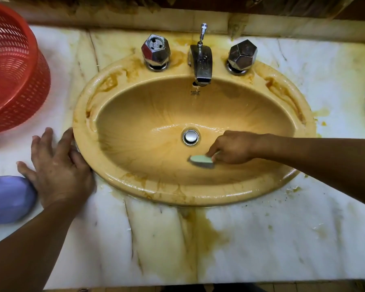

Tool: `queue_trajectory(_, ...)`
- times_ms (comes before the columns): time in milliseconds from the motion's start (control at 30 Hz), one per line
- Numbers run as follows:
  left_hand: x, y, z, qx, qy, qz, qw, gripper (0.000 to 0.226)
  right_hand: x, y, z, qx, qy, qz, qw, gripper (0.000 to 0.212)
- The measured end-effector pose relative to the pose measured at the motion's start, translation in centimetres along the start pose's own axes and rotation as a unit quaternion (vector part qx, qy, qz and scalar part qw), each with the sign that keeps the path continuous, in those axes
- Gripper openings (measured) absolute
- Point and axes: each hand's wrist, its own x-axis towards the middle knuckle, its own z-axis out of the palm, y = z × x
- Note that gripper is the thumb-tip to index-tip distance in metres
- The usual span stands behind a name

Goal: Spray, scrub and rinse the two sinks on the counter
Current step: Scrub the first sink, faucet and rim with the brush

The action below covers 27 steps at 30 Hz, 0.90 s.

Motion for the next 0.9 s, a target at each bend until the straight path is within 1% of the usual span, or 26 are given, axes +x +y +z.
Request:
queue_trajectory(33,0.1,0.0,0.0,0.006,-0.001,0.001,1.0,0.05,-0.1,-0.5,0.0,0.021,-0.023,-0.017,0.999,0.035)
queue_trajectory(67,0.1,-0.1,0.0,0.009,-0.003,0.002,1.0,0.05,0.1,-0.3,-0.1,0.014,-0.008,-0.009,1.0,0.035)
queue_trajectory(133,0.1,-0.3,0.1,0.008,-0.004,0.001,1.0,0.049,0.4,0.6,-0.2,-0.037,0.079,0.032,0.996,0.037)
queue_trajectory(167,0.1,-0.3,0.1,0.009,-0.002,0.002,1.0,0.048,0.5,0.7,0.0,-0.038,0.097,0.033,0.994,0.036)
queue_trajectory(200,0.1,-0.3,0.1,0.012,-0.001,0.003,1.0,0.047,0.3,0.2,0.2,-0.013,0.081,0.006,0.997,0.035)
queue_trajectory(267,0.2,-0.2,0.2,0.015,0.0,0.005,1.0,0.046,-1.2,-1.5,0.4,0.057,-0.009,-0.061,0.996,0.033)
queue_trajectory(300,0.2,-0.2,0.1,0.014,0.001,0.006,1.0,0.047,-1.6,-1.2,0.3,0.056,-0.032,-0.07,0.995,0.033)
queue_trajectory(333,0.2,-0.2,0.1,0.01,0.003,0.007,1.0,0.048,-2.1,-0.4,-0.4,0.006,-0.037,-0.052,0.998,0.033)
queue_trajectory(367,0.2,-0.2,0.1,0.004,0.005,0.009,1.0,0.049,-2.5,1.0,-1.4,-0.066,-0.029,-0.013,0.997,0.034)
queue_trajectory(400,0.2,-0.3,0.1,-0.002,0.007,0.014,1.0,0.05,-3.1,2.6,-2.5,-0.146,-0.004,0.038,0.988,0.035)
queue_trajectory(433,0.2,-0.3,0.2,-0.008,0.01,0.019,1.0,0.05,-3.8,4.0,-3.6,-0.202,0.027,0.084,0.975,0.035)
queue_trajectory(467,0.3,-0.5,0.3,-0.011,0.015,0.022,1.0,0.049,-4.6,5.0,-4.2,-0.234,0.035,0.106,0.966,0.034)
queue_trajectory(500,0.4,-0.7,0.4,-0.013,0.021,0.023,0.999,0.048,-5.3,5.1,-4.2,-0.254,0.003,0.104,0.962,0.032)
queue_trajectory(533,0.5,-0.8,0.6,-0.017,0.025,0.025,0.999,0.047,-5.9,4.9,-4.1,-0.23,-0.053,0.084,0.968,0.029)
queue_trajectory(567,0.5,-0.8,0.7,-0.024,0.025,0.026,0.999,0.047,-6.4,5.0,-4.0,-0.16,-0.112,0.07,0.978,0.027)
queue_trajectory(600,0.5,-0.8,0.8,-0.033,0.022,0.027,0.999,0.047,-7.1,5.0,-4.2,-0.075,-0.153,0.08,0.982,0.025)
queue_trajectory(633,0.6,-0.9,0.8,-0.039,0.021,0.027,0.999,0.047,-7.5,5.3,-4.7,-0.043,-0.165,0.098,0.98,0.022)
queue_trajectory(667,0.6,-1.0,0.7,-0.041,0.021,0.027,0.999,0.048,-7.8,5.4,-5.2,-0.063,-0.159,0.108,0.979,0.021)
queue_trajectory(733,0.4,-0.9,0.5,-0.037,0.019,0.029,0.999,0.049,-7.8,5.9,-5.0,-0.131,-0.108,0.116,0.978,0.026)
queue_trajectory(767,0.4,-0.8,0.3,-0.034,0.014,0.029,0.999,0.051,-7.7,5.4,-4.5,-0.121,-0.107,0.11,0.981,0.026)
queue_trajectory(833,0.3,-0.6,0.0,-0.025,0.005,0.022,0.999,0.052,-7.4,4.0,-3.4,0.011,-0.129,0.085,0.988,0.02)
queue_trajectory(867,0.4,-0.7,0.0,-0.019,0.003,0.022,1.0,0.051,-7.4,3.2,-3.3,0.072,-0.143,0.092,0.983,0.018)
queue_trajectory(900,0.4,-0.8,0.1,-0.015,0.003,0.022,1.0,0.05,-7.2,3.1,-3.2,0.096,-0.142,0.108,0.979,0.018)
